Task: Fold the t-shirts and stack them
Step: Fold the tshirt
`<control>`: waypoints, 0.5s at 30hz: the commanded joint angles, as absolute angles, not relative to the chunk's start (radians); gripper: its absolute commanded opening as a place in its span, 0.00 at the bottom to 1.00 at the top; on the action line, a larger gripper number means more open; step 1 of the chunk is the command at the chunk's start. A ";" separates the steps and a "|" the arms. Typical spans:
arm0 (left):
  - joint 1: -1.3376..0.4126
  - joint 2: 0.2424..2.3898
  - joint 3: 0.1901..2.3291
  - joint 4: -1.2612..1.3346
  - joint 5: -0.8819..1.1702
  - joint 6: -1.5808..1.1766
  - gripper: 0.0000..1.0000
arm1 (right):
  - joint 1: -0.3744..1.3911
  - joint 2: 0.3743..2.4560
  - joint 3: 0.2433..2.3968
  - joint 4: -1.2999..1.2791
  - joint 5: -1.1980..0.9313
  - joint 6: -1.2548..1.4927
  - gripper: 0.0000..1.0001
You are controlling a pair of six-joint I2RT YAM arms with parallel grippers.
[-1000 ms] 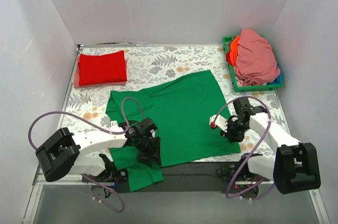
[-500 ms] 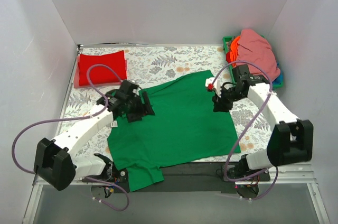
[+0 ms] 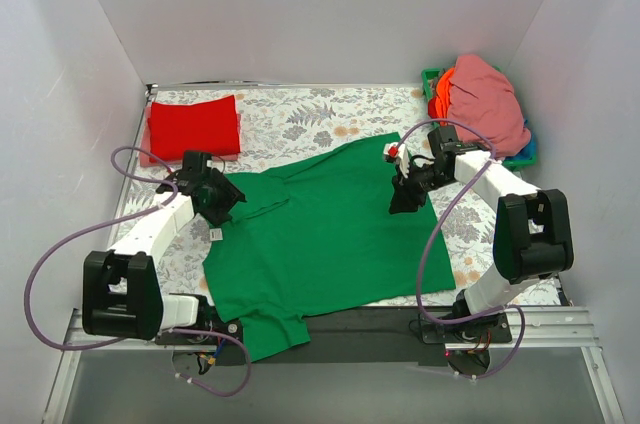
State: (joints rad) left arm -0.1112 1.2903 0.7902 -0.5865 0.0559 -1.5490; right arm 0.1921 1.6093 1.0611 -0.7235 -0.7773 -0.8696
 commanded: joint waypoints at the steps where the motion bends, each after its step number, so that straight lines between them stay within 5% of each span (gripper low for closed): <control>1: -0.091 1.315 0.766 -0.528 0.086 -1.575 0.54 | 0.196 1.588 1.058 -0.670 -0.798 -0.836 0.39; 15: -0.058 1.348 0.733 -0.525 0.012 -1.572 0.45 | 0.198 1.605 1.049 -0.658 -0.775 -0.824 0.38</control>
State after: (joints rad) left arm -0.0689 1.3693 0.7479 -0.5247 0.0532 -1.5688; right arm 0.1921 1.6093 1.0500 -0.6758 -0.7685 -0.8333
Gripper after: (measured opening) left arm 0.457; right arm 0.383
